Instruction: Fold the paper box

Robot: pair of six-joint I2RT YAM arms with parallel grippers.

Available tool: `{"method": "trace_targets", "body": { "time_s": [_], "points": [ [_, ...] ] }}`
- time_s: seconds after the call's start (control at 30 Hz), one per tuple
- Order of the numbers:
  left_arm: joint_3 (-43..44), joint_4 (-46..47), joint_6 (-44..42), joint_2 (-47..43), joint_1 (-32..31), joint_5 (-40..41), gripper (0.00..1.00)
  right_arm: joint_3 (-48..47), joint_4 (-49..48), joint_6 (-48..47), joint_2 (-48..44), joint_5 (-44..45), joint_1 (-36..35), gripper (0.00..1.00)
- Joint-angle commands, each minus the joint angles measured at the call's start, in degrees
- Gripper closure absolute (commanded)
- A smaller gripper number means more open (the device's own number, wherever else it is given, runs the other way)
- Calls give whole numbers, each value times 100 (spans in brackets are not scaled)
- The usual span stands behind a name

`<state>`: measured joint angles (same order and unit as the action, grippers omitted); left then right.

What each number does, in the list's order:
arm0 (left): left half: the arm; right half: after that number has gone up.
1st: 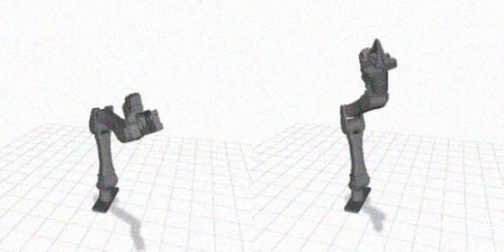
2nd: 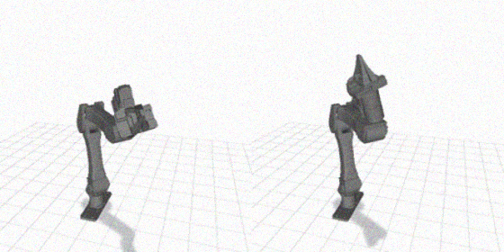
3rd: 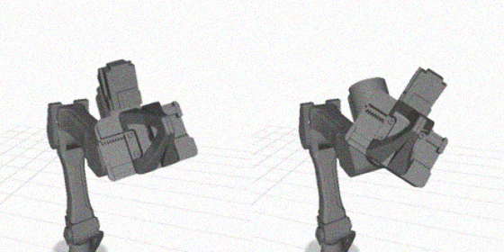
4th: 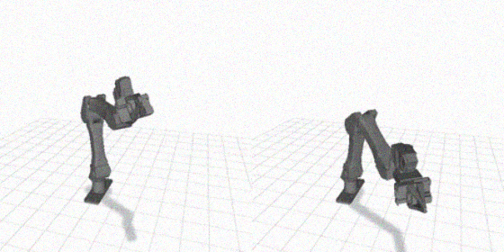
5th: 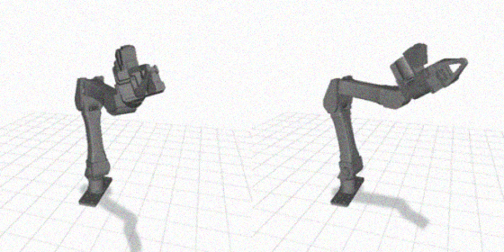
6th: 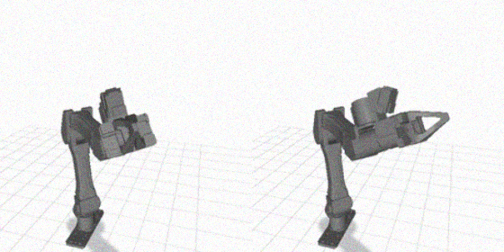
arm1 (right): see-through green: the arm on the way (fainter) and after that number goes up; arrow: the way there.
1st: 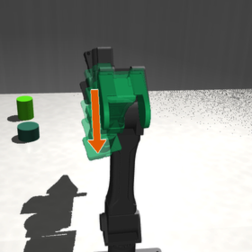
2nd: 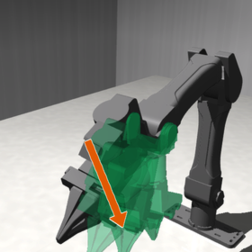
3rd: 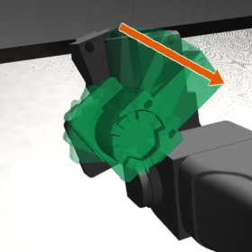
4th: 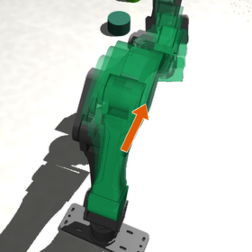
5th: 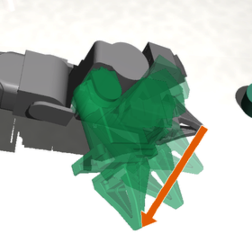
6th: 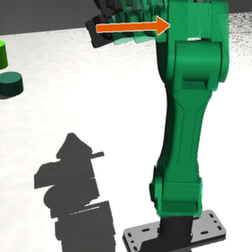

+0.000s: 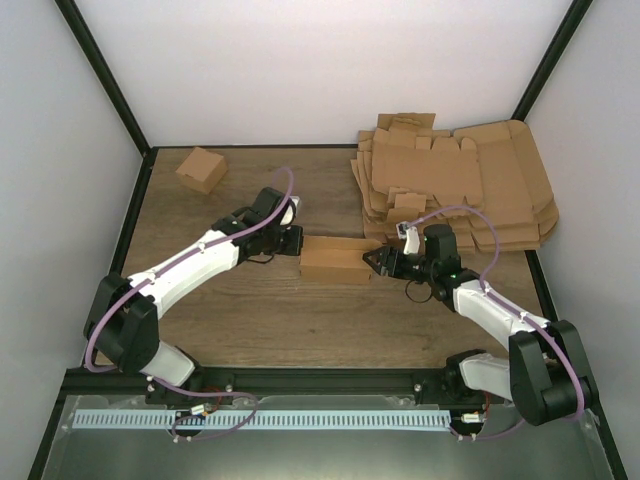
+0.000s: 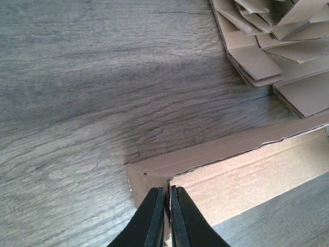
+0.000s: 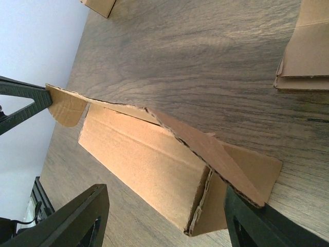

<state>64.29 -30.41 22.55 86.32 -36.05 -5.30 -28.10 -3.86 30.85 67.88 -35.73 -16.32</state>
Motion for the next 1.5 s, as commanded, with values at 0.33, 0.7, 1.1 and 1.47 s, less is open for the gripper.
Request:
{"method": "trace_targets", "body": {
  "time_s": [0.33,0.7,1.1,1.47],
  "points": [
    [-273,211,306,1,-121,-57,96,-82,-135,-35,148,125,-197,36],
    [-383,235,417,-20,-130,-71,96,-91,-133,-48,180,166,-249,36],
    [-656,217,393,-129,-183,63,96,-346,520,-463,-147,749,-250,34],
    [-538,154,321,-140,-192,134,96,-826,1140,-1374,-384,2137,-460,38]
  ]
}}
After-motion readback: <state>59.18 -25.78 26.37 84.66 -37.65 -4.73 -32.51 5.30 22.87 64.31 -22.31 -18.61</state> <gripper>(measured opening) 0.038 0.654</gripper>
